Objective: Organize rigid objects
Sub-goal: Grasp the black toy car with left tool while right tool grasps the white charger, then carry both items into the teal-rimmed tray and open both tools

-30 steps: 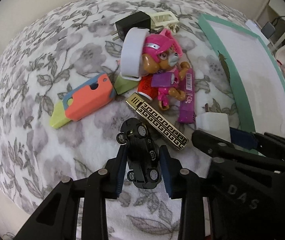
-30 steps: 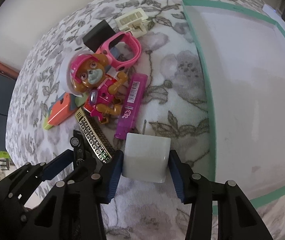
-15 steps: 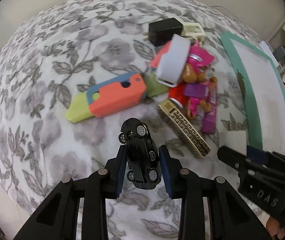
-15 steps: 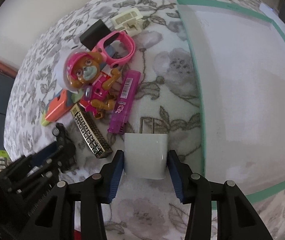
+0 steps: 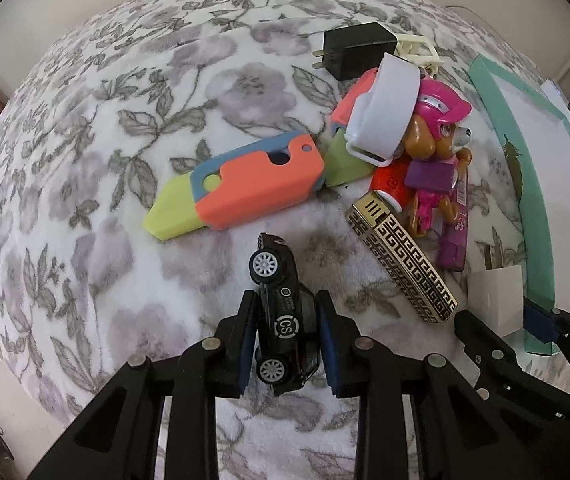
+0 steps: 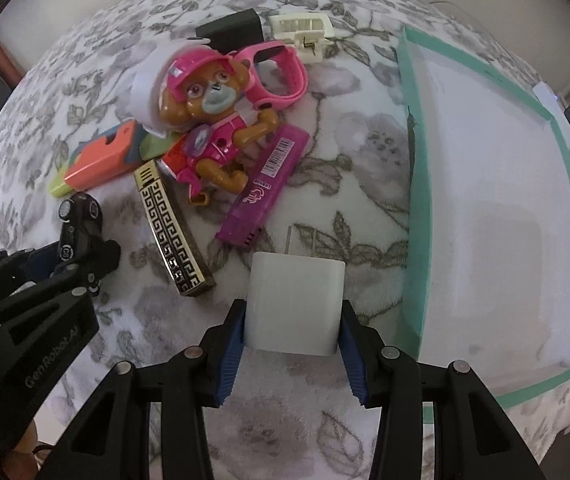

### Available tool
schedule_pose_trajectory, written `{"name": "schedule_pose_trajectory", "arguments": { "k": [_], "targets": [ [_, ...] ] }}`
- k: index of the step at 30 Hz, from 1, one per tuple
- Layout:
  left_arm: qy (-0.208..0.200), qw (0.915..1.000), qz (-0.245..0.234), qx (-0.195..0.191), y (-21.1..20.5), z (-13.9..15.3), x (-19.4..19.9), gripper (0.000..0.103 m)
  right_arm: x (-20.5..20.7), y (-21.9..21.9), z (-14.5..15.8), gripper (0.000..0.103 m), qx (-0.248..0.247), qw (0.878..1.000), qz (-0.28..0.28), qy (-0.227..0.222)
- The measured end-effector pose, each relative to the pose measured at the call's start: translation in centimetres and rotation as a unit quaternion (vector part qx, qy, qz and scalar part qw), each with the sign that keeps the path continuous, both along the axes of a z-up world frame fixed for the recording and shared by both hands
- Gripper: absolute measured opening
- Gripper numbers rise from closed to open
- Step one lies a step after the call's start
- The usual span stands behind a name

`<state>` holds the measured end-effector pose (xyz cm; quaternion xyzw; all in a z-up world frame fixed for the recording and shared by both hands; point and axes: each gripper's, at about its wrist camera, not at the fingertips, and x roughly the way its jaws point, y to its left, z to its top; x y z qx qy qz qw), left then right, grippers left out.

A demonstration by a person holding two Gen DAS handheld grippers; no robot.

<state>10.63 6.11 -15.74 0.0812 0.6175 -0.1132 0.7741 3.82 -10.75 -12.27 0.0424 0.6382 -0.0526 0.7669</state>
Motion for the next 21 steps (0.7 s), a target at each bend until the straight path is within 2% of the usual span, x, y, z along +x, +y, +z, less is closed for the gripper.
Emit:
{"name": "schedule_pose_trajectory", "arguments": {
  "k": [5,12,14,21],
  "targets": [
    [0.001,1.0000,0.003,0.009,-1.0,0.1,-0.3,0.030,-0.5,0.8,0.0,0.047,-0.018,1.000,0.009,-0.005],
    [0.006,0.9994,0.001,0.033,-4.6,1.0,-1.3,0.030,-0.6,0.6,-0.2,0.046,-0.002,1.000,0.002,-0.009],
    [0.009,0.9995,0.002,0.032,-5.4,2.1,-2.1,0.030,-0.6,0.4,-0.1,0.046,0.007,1.000,0.001,-0.009],
    [0.001,0.9996,0.011,0.026,-6.6,5.0,-1.4,0.029,-0.6,-1.2,1.0,0.046,0.051,0.998,-0.023,-0.019]
  ]
}}
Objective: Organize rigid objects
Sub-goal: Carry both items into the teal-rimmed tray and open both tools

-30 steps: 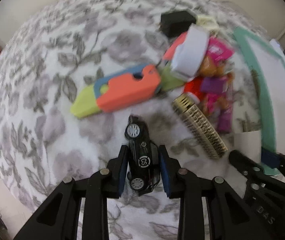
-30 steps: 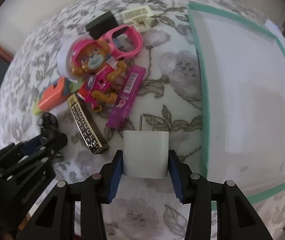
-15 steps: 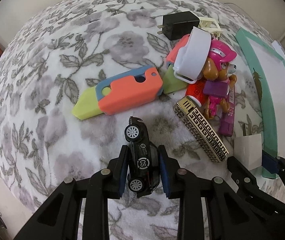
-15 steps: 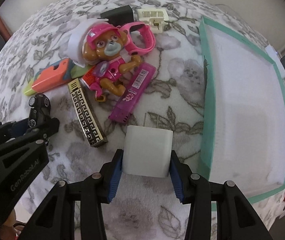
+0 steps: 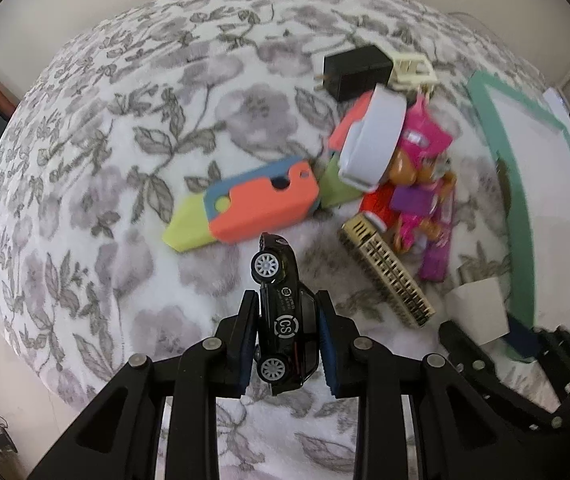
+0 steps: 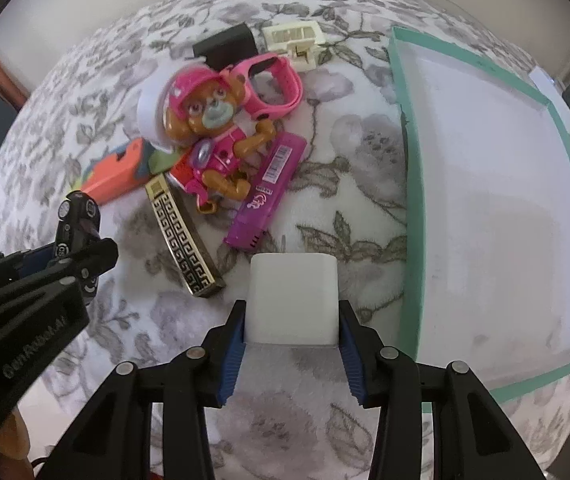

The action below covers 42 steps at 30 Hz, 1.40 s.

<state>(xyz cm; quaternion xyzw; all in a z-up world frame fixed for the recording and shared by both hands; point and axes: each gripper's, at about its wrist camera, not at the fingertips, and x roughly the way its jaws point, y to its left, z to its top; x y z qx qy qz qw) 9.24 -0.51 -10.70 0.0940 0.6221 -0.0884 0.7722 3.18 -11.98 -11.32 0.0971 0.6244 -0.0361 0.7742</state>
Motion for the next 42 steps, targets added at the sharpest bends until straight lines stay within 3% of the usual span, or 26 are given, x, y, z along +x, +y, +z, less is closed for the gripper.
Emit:
{"name": "schedule_pose_trajectory", "arguments": {
  "k": [11,14,19,31,42],
  "targets": [
    [-0.035,0.9993,-0.002,-0.015,-4.1,6.1,1.2,0.029,-0.5,-3.6,3.4,0.045,0.053,0.997,-0.031,-0.039],
    [-0.051,0.9984,-0.009,-0.022,-4.1,7.5,1.3,0.029,-0.8,-5.7,4.5,0.045,0.063,0.994,-0.066,-0.060],
    [-0.070,0.9963,-0.039,-0.032,-8.0,9.1,1.4,0.029,-0.8,-10.6,5.4,0.045,0.043,0.988,-0.130,-0.075],
    [-0.052,0.9905,-0.101,-0.077,-18.6,7.3,1.9,0.029,-0.7,-19.8,3.8,0.046,-0.026,0.981,-0.181,-0.061],
    [-0.022,0.9896,-0.102,-0.100,-23.4,3.1,3.8,0.030,1.2,-24.7,1.8,0.046,-0.031,0.979,-0.196,-0.054]
  ]
}}
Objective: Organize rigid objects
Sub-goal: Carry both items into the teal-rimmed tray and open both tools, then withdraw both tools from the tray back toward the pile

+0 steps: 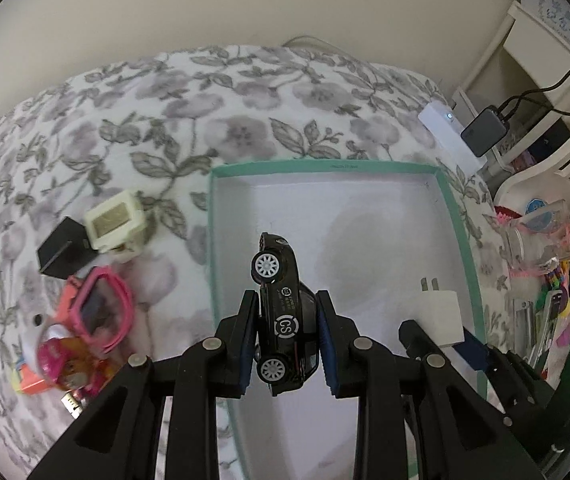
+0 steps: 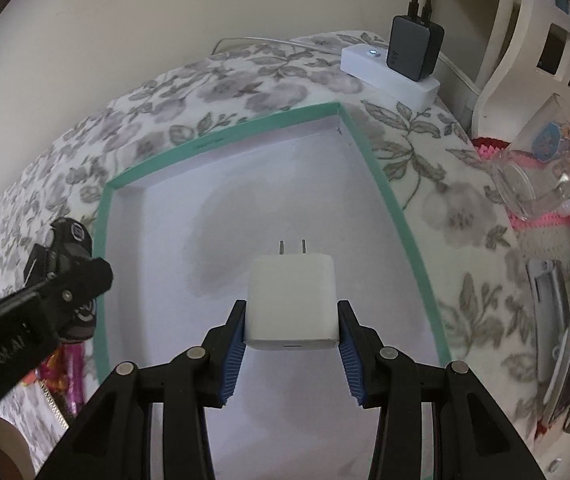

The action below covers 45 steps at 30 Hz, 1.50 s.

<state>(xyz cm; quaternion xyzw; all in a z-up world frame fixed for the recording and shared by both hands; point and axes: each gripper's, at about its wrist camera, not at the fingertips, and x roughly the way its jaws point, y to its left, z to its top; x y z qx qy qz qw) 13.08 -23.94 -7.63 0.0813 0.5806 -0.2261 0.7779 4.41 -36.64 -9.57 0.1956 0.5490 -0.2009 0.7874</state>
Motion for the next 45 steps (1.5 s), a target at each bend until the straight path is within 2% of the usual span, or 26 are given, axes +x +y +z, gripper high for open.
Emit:
{"name": "schedule_pose_trajectory", "arguments": {
  "k": [15,20,25,27,31,35,38,40,44,45],
  "targets": [
    [0.012,0.9997,-0.004,-0.019,-0.5,-1.7,0.7,0.030,0.7,-1.1,-1.3,0.046,0.004,1.000,-0.007,0.015],
    [0.012,0.9996,-0.003,-0.025,-0.3,-1.4,0.5,0.042,0.4,-1.5,-1.1,0.046,0.007,1.000,-0.013,0.017],
    [0.010,0.9996,0.004,-0.025,0.2,-0.8,0.3,0.043,0.1,-1.5,-0.5,0.048,0.006,1.000,-0.013,0.013],
    [0.005,0.9997,0.008,-0.021,0.6,-0.5,0.2,0.049,0.0,-1.4,0.0,0.058,0.002,1.000,-0.014,0.009],
    [-0.012,0.9996,0.018,-0.015,1.5,0.6,-0.1,0.060,-0.3,-1.1,1.1,0.060,-0.005,1.000,-0.013,0.005],
    [-0.025,0.9989,0.038,-0.009,2.8,1.6,-0.5,0.080,-0.6,-0.4,2.2,0.066,-0.009,1.000,-0.009,0.000],
    [-0.045,0.9975,0.054,0.001,4.1,2.5,-0.8,0.090,-1.0,0.1,3.0,0.072,-0.013,1.000,-0.007,-0.007],
    [-0.064,0.9957,0.066,0.011,5.1,3.0,-1.0,0.093,-1.2,0.5,3.6,0.080,-0.013,1.000,-0.006,-0.011],
    [-0.085,0.9923,0.087,0.024,7.2,3.7,-1.3,0.096,-1.4,1.6,4.3,0.083,-0.018,1.000,0.001,-0.014],
    [-0.084,0.9918,0.093,0.025,7.8,3.7,-1.3,0.096,-1.4,1.8,4.4,0.089,-0.018,1.000,0.002,-0.014]
  ]
}}
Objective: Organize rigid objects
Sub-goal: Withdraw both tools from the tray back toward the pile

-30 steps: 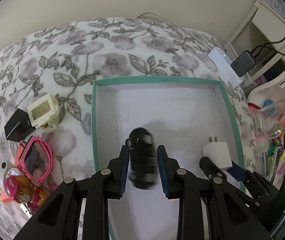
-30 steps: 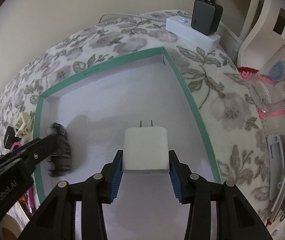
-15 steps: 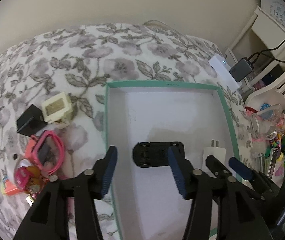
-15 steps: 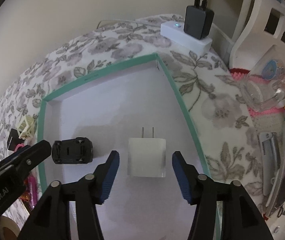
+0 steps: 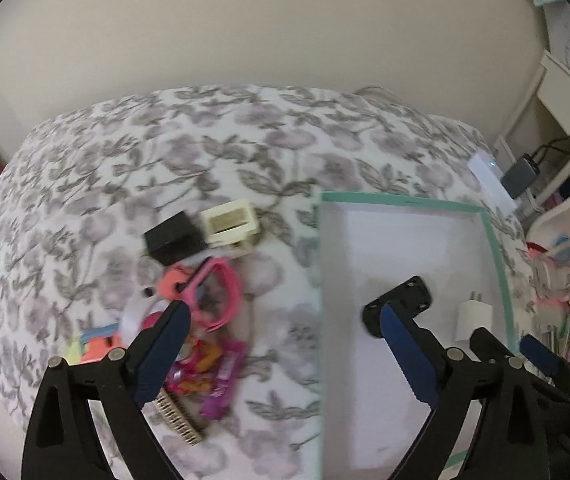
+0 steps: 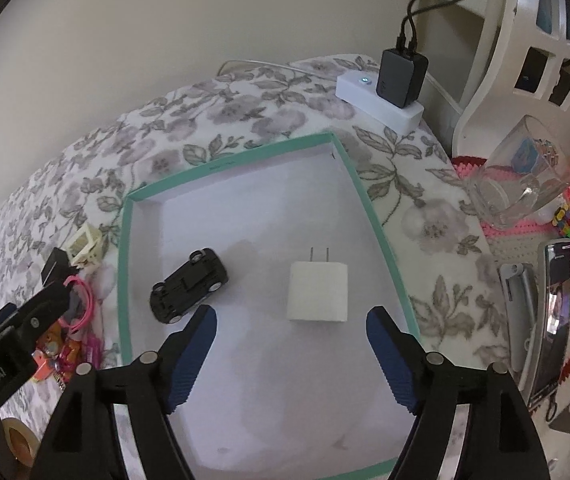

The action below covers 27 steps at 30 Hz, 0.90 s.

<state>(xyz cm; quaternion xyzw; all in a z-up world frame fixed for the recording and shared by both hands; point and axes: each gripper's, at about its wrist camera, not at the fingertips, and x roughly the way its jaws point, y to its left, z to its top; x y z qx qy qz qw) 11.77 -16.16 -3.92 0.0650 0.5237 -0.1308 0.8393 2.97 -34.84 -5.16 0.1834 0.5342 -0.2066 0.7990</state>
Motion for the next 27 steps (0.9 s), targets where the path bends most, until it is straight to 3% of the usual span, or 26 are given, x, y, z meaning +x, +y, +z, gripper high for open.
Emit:
{"name": "schedule_pose_trajectory", "arguments": {
  "k": [9,27],
  "targets": [
    [0.016,0.9981,0.057,-0.018,4.9,-0.3,0.0,0.097,-0.2,2.6,1.0,0.103,-0.001,1.000,0.015,-0.013],
    [-0.020,0.9842,0.171,-0.041,15.5,0.1,2.4,0.098,3.5,12.2,4.1,0.103,-0.026,0.993,0.075,-0.090]
  ]
}}
